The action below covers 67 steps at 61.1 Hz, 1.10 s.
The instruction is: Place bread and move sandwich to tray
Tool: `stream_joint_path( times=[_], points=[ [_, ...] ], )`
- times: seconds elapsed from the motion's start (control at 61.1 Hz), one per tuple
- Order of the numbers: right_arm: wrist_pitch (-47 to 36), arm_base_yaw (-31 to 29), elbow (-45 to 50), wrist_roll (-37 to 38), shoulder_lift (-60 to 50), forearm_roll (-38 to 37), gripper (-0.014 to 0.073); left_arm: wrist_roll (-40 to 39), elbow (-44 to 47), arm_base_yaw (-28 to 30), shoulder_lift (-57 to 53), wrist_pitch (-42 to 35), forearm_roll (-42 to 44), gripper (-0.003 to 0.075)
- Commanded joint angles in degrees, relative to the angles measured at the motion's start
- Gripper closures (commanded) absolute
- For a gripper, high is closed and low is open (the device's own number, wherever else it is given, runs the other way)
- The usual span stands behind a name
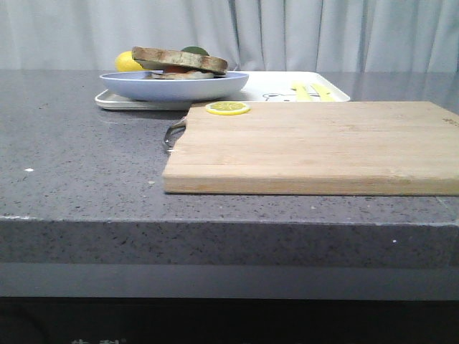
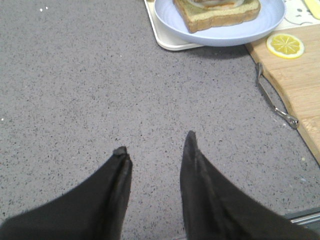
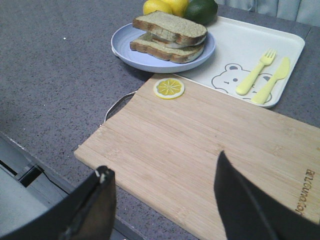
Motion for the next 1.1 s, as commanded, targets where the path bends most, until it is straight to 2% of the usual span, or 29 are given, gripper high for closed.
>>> stream_joint_path(
  times=[0.0, 0.802, 0.851, 0.933, 1.015, 1.081],
  points=[
    [-3.82, -0.36, -1.41, 0.10, -0.01, 0.30, 0.0138, -0.55, -1.51, -0.52, -0.16, -5.15, -0.60, 0.0481],
    [-2.86, -0.36, -1.41, 0.10, -0.01, 0.30, 0.0143, -0.55, -1.47, -0.52, 1.83, -5.30, -0.60, 0.0482],
    [-2.46, -0.36, -1.41, 0.10, -0.01, 0.30, 0.0174, -0.55, -1.47, -0.52, 1.83, -5.30, -0.60, 0.0486],
    [-1.70, -0.36, -1.41, 0.10, -0.01, 0.30, 0.0284, -0.55, -1.47, -0.52, 1.83, -5.30, -0.60, 0.0540],
    [-0.81, -0.36, -1.41, 0.10, -0.01, 0.30, 0.0456, -0.55, -1.47, -0.52, 1.83, -5.19, -0.60, 0.0638],
    [-0.63, -0.36, -1.41, 0.10, -0.01, 0.30, 0.0561, -0.55, -1.47, -0.52, 1.83, -5.19, -0.60, 0.0715]
  ],
)
